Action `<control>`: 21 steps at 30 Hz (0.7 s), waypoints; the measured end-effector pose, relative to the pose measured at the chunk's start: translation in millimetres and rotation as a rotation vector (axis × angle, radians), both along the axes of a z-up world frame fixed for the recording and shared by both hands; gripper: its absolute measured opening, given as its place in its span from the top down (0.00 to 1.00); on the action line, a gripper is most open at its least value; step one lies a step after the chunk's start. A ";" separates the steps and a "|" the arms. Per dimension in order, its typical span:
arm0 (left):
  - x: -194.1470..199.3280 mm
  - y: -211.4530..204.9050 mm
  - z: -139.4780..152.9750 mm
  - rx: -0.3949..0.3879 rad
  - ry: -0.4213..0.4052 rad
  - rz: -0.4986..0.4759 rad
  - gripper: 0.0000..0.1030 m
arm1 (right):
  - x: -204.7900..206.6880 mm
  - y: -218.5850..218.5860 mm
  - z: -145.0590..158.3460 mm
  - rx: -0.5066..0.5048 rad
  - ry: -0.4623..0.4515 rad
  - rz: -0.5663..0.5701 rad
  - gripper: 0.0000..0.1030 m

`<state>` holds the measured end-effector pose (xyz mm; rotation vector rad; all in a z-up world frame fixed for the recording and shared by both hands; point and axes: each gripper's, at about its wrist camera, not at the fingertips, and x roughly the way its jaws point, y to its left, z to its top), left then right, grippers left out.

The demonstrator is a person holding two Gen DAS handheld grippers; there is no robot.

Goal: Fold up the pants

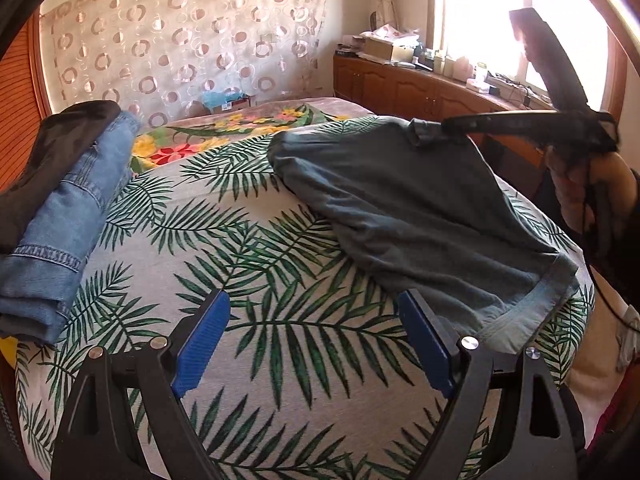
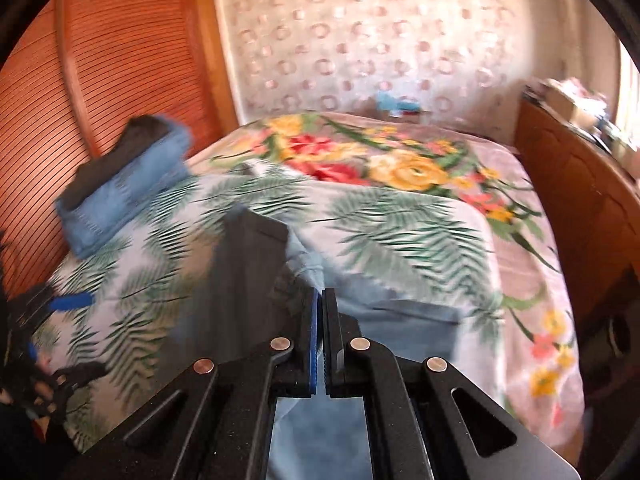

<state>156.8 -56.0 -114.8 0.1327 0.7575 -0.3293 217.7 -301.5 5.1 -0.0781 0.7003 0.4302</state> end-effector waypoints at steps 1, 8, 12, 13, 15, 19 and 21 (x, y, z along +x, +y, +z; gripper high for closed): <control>0.0 -1.1 -0.1 0.001 0.002 -0.002 0.16 | 4.0 -4.8 -1.9 -0.008 0.007 -0.020 0.98; 0.1 -7.5 -1.5 0.009 0.005 -0.014 0.16 | 18.2 -12.5 -20.1 -0.026 0.060 -0.100 0.98; -0.1 -8.5 -2.8 0.010 0.007 -0.015 0.16 | 22.4 -12.6 -18.1 -0.006 0.052 -0.132 0.84; 0.0 -9.0 -2.6 0.010 0.007 -0.016 0.16 | 24.1 -7.9 -16.9 0.003 0.056 -0.124 0.82; 0.5 -10.2 -2.7 0.010 0.007 -0.019 0.16 | 24.5 -7.7 -16.6 0.010 0.058 -0.111 0.76; 1.7 -16.2 -2.7 0.014 0.009 -0.030 0.16 | 31.1 -10.7 -24.9 0.003 0.100 -0.094 0.70; 3.2 -19.9 -2.4 0.021 0.008 -0.038 0.16 | 38.7 -9.6 -29.5 -0.011 0.121 -0.096 0.70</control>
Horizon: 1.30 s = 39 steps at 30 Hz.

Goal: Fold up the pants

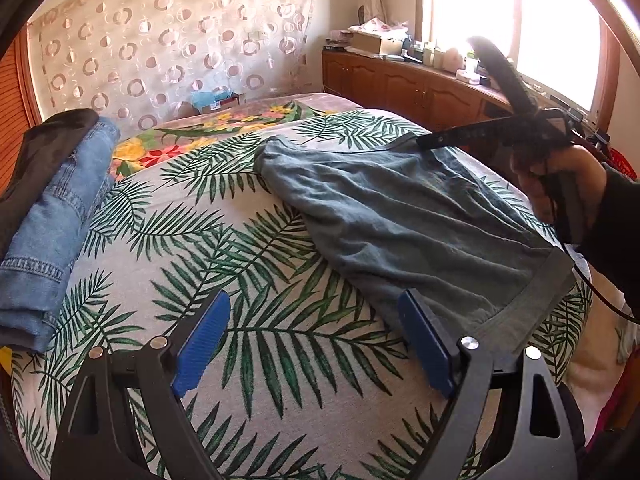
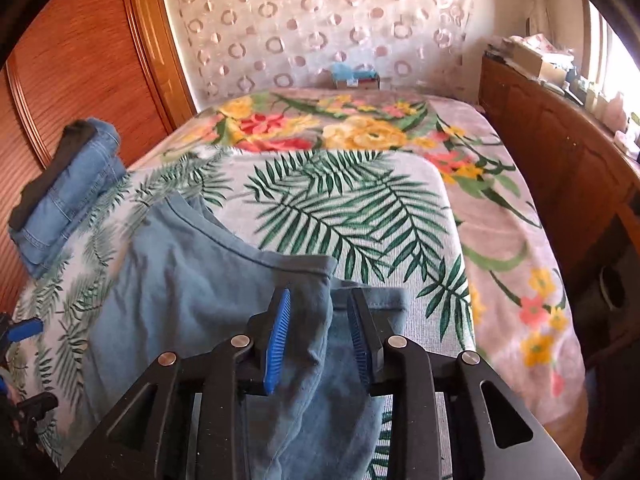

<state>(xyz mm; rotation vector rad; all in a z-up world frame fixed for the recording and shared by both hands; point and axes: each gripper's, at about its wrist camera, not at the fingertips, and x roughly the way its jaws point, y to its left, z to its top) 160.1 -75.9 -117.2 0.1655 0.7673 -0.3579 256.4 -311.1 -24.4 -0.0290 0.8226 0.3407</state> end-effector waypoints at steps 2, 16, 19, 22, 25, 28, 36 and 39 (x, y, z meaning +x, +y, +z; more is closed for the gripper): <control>1.2 -2.7 0.0 0.003 0.000 -0.006 0.16 | 5.8 -0.6 -1.2 0.003 0.015 0.004 0.70; -1.4 -8.3 -1.8 0.006 0.000 -0.017 0.16 | -8.6 -24.5 28.7 -0.012 -0.114 -0.010 0.99; -2.5 -9.6 -0.3 0.004 -0.002 -0.019 0.16 | -4.6 -35.9 30.5 -0.039 -0.111 -0.048 0.99; -4.0 -11.3 0.6 0.006 -0.003 -0.024 0.16 | 0.7 -40.2 22.1 -0.053 -0.080 -0.059 0.99; -4.3 -12.4 0.7 0.006 -0.003 -0.028 0.16 | 4.7 -32.5 13.8 -0.070 -0.046 -0.052 0.99; -5.7 -12.9 1.1 0.006 -0.003 -0.029 0.16 | 8.1 -30.4 12.8 -0.048 -0.031 -0.064 0.99; -7.1 -12.9 1.2 0.000 -0.003 -0.027 0.16 | -12.6 -33.3 23.6 -0.057 -0.084 -0.067 0.88; -7.7 -13.3 1.1 0.000 -0.003 -0.030 0.16 | -27.1 -36.2 23.8 -0.043 -0.081 -0.054 0.86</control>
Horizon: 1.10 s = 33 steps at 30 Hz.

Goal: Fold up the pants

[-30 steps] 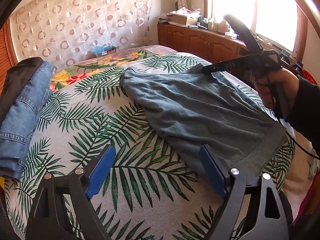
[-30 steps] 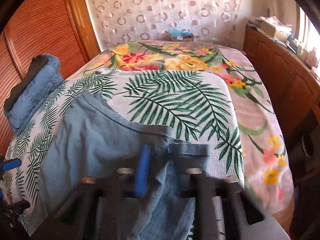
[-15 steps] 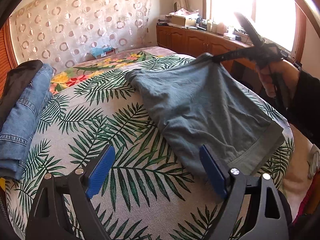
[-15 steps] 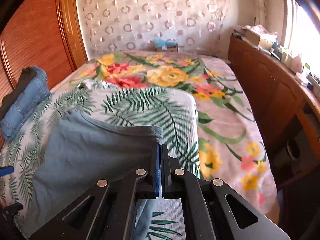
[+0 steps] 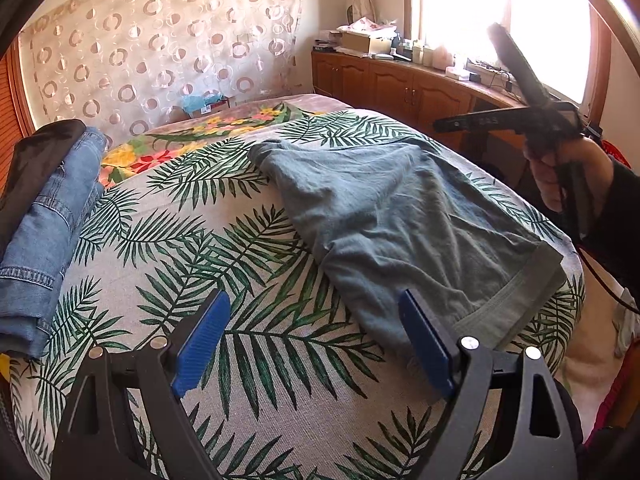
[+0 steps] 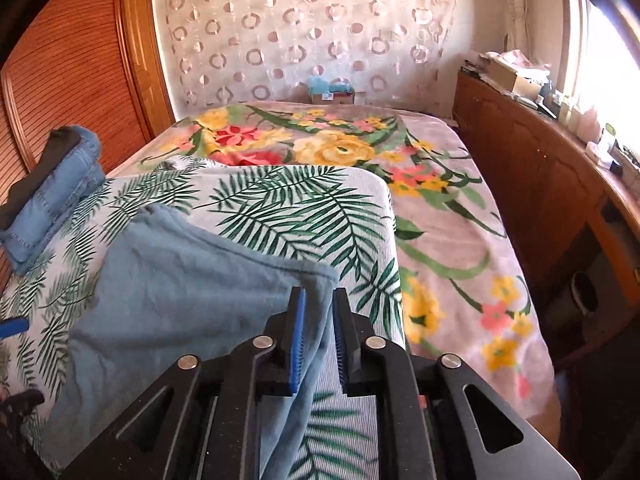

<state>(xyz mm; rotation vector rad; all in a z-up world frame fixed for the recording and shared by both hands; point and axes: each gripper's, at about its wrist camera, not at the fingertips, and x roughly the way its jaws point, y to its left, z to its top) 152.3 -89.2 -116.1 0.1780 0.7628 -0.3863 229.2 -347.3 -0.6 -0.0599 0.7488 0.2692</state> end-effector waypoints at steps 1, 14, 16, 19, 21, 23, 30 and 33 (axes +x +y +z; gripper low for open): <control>-0.1 0.3 0.2 0.000 0.000 -0.002 0.16 | -6.4 -0.2 -0.6 0.004 0.002 0.005 0.86; -11.0 -7.5 -2.7 -0.008 0.014 -0.025 0.16 | -136.7 -9.8 -8.0 0.019 0.016 0.049 0.85; -14.5 -8.9 -2.2 -0.006 0.011 -0.030 0.16 | -150.7 -11.9 -8.0 0.025 0.021 0.054 0.85; -19.1 -9.8 -0.3 -0.007 0.007 -0.036 0.16 | -165.9 -12.9 -6.7 0.033 0.029 0.067 0.85; -21.6 -9.3 -0.5 -0.011 0.008 -0.035 0.16 | -172.8 -10.0 -6.9 0.032 0.030 0.078 0.79; -22.9 -9.8 -1.5 -0.014 0.012 -0.036 0.16 | -178.5 -8.4 -7.0 0.010 0.023 0.086 0.77; -24.5 -12.2 -5.8 -0.017 0.019 -0.040 0.16 | -179.6 -6.5 -11.4 0.003 0.049 0.071 0.77; -25.2 -12.7 -7.5 -0.018 0.024 -0.042 0.16 | -179.3 -3.9 -11.4 0.004 0.052 0.064 0.77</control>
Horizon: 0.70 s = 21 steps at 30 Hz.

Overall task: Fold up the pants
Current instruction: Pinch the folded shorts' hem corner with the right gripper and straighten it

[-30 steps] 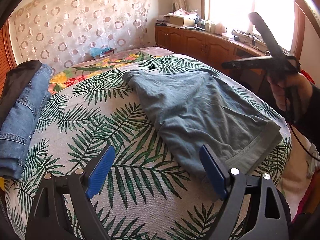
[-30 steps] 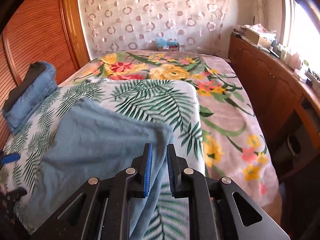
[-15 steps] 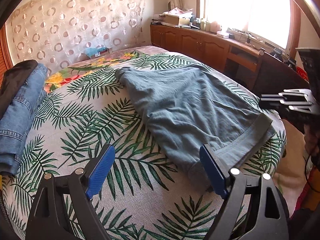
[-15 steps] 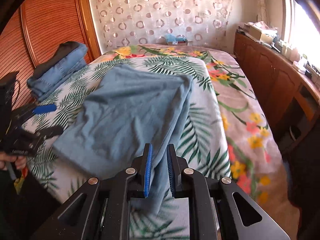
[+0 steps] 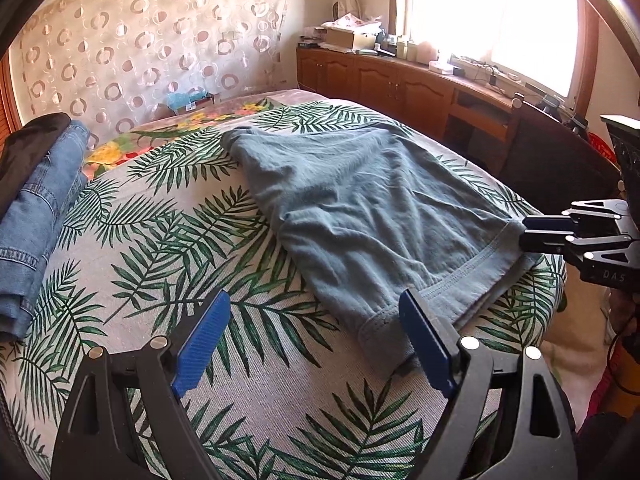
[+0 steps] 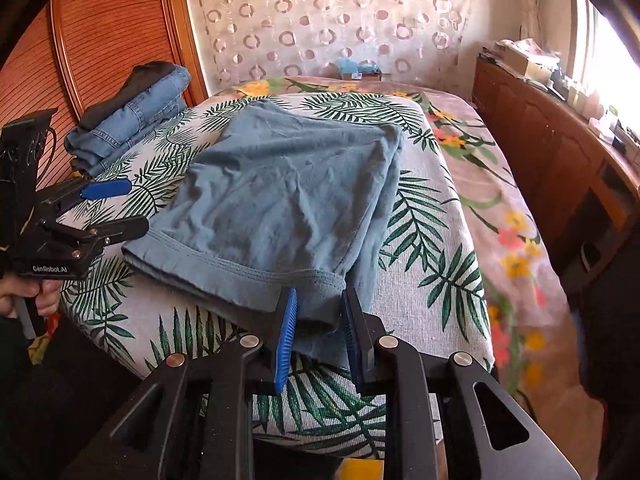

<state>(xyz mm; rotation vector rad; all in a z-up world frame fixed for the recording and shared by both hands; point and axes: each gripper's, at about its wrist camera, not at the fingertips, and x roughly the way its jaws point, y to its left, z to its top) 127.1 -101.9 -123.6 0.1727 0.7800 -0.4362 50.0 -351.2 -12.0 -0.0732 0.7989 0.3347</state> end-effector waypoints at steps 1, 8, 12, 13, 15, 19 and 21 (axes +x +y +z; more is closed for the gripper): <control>-0.4 -0.3 -0.6 0.000 0.001 -0.001 0.16 | 1.4 0.9 -1.2 -0.003 0.002 -0.003 0.77; -2.3 0.4 -2.2 -0.004 0.006 -0.001 0.16 | -0.1 2.5 -0.9 -0.005 -0.015 0.004 0.86; -2.1 0.4 -2.6 -0.004 0.006 -0.002 0.16 | -6.2 0.2 4.4 0.013 -0.034 0.015 0.92; -2.8 0.5 -2.2 -0.004 0.005 -0.002 0.16 | -8.1 -0.8 6.5 0.018 -0.039 0.014 0.92; -5.2 0.6 -0.3 -0.006 0.000 -0.005 0.16 | -11.3 -2.7 8.9 0.019 -0.044 0.011 0.93; -11.2 2.7 0.8 -0.011 -0.001 -0.012 0.16 | -18.1 -5.2 7.8 0.018 -0.036 0.004 0.93; -13.0 3.8 0.2 -0.011 0.004 -0.018 0.16 | -18.9 -5.7 3.7 0.016 -0.024 -0.004 0.93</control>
